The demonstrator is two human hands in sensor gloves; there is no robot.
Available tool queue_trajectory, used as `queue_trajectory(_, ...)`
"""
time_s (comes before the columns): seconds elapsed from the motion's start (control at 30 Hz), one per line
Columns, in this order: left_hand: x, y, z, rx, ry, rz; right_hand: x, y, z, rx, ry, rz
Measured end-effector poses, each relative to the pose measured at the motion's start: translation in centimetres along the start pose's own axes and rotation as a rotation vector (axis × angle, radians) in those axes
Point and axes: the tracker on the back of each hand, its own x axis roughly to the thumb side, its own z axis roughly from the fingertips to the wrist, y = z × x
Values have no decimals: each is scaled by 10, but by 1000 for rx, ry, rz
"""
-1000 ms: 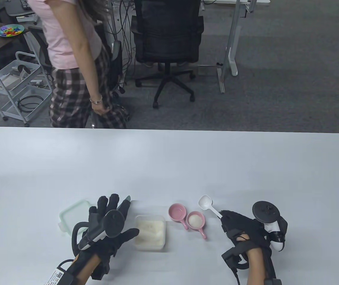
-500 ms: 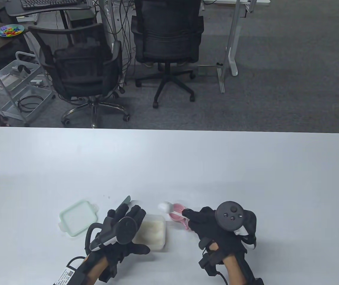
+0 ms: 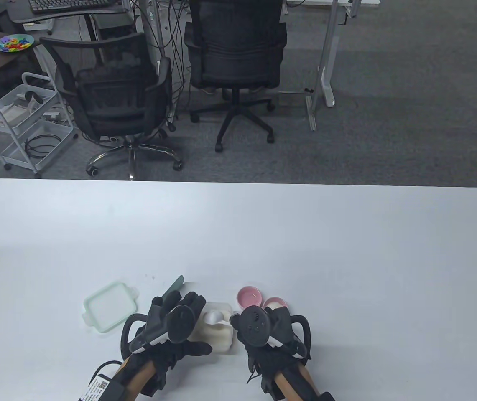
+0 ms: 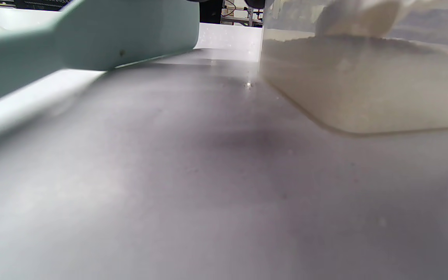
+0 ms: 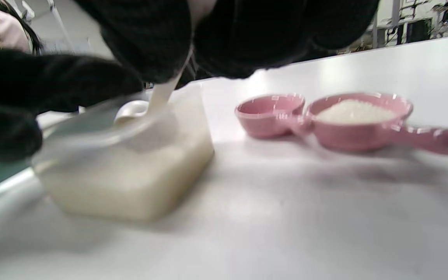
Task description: Scoop white sugar with coffee spoon and level it off using dessert spatula
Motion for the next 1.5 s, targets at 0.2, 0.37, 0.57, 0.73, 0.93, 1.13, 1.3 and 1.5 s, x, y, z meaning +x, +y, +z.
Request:
queue_trajectory(0.2,1,0,0,-7,2,-5,0,3,-2,57,-40,-102)
queue_trajectory(0.37,1,-1,0,-10,1,-4,-8,2,-3,96,-39,-226)
queue_trajectory(0.57,1,-1,-1,-11,2,-6,-32,-8,-2,120,16,-393)
queue_trajectory(0.73,1,-2,-1,-11,2,-7,-57,-13,-2,134,42,-590)
queue_trajectory(0.93,1,-2,-1,-10,2,-7,-71,-13,-3,153,57,-671)
queue_trajectory(1.13,-1,-2,0,-13,-14,12,-74,-12,-3,165,55,-689)
queue_trajectory(1.3,-21,23,10,70,106,123,-73,-16,-1,149,42,-713)
queue_trajectory(1.5,-45,32,16,26,482,-49,-75,-18,0,137,50,-719)
